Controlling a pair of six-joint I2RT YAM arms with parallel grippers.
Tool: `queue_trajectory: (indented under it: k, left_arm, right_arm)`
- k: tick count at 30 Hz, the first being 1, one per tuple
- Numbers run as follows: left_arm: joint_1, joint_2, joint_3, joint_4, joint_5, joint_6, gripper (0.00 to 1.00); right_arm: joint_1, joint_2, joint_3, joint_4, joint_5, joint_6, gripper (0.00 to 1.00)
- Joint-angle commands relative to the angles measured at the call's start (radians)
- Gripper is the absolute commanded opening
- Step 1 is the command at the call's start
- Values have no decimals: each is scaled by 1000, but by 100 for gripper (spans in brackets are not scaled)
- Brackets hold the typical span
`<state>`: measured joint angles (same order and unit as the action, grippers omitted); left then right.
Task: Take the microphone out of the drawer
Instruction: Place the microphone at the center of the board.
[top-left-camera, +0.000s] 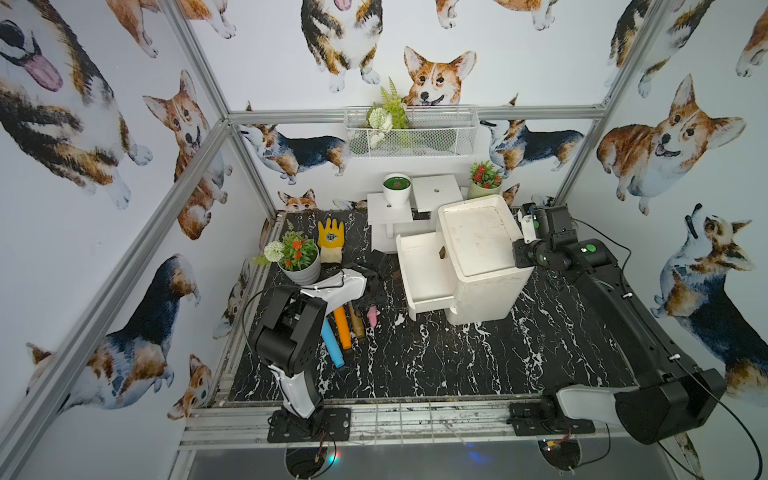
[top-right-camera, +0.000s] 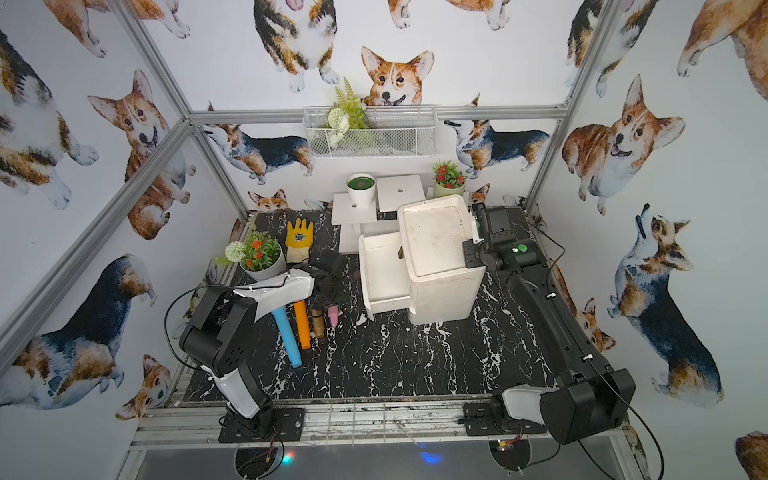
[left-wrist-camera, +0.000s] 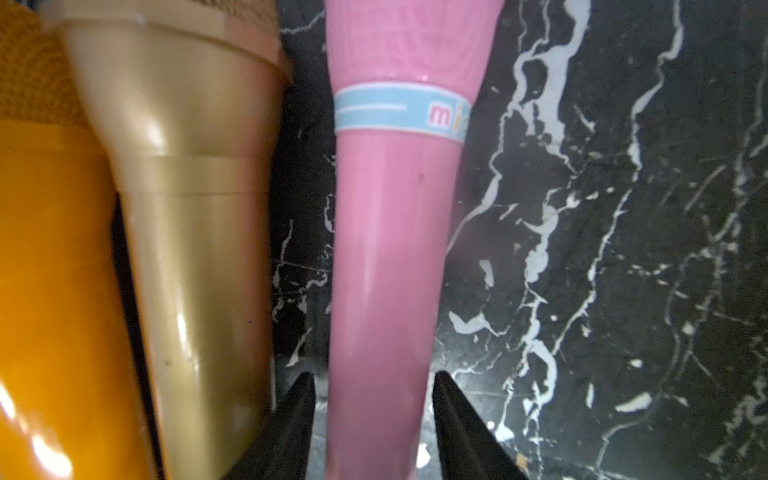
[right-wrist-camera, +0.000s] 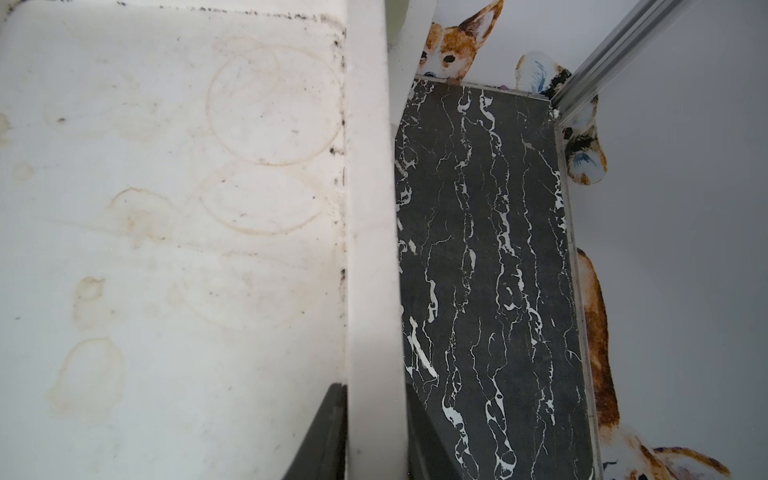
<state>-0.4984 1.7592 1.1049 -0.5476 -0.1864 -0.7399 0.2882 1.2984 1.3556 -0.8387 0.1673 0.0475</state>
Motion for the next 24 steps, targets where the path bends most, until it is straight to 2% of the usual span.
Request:
queue_trajectory:
  k: [1, 6, 9, 14, 16, 17, 18, 19, 24]
  left_arm:
    - [-14, -30, 38, -40, -19, 41, 51]
    - [-23, -93, 92, -80, -42, 68, 51]
    - [-23, -176, 106, -89, -57, 74, 51]
    - [-22, -278, 83, -59, -59, 60, 49]
    - [-19, -326, 46, -8, -39, 52, 37]
    - [-16, -345, 27, 21, -22, 49, 27]
    - [-14, -368, -1, 57, -9, 42, 10]
    - [-13, -387, -26, 90, -7, 32, 0]
    - [-3, -415, -104, 236, 71, 14, 0]
  right_arm:
    - [9, 18, -13, -204, -47, -14, 25]
    - [9, 24, -12, -206, -46, -14, 25]
    - [8, 27, -10, -206, -47, -14, 25]
    - [9, 33, -6, -209, -48, -14, 25]
    - [9, 34, -6, -209, -50, -14, 25]
    - [10, 34, -6, -209, -51, -13, 25]
    - [9, 33, -6, -209, -51, -12, 25]
    - [9, 31, -5, -209, -51, -12, 25]
    - [11, 27, -9, -208, -51, -12, 25]
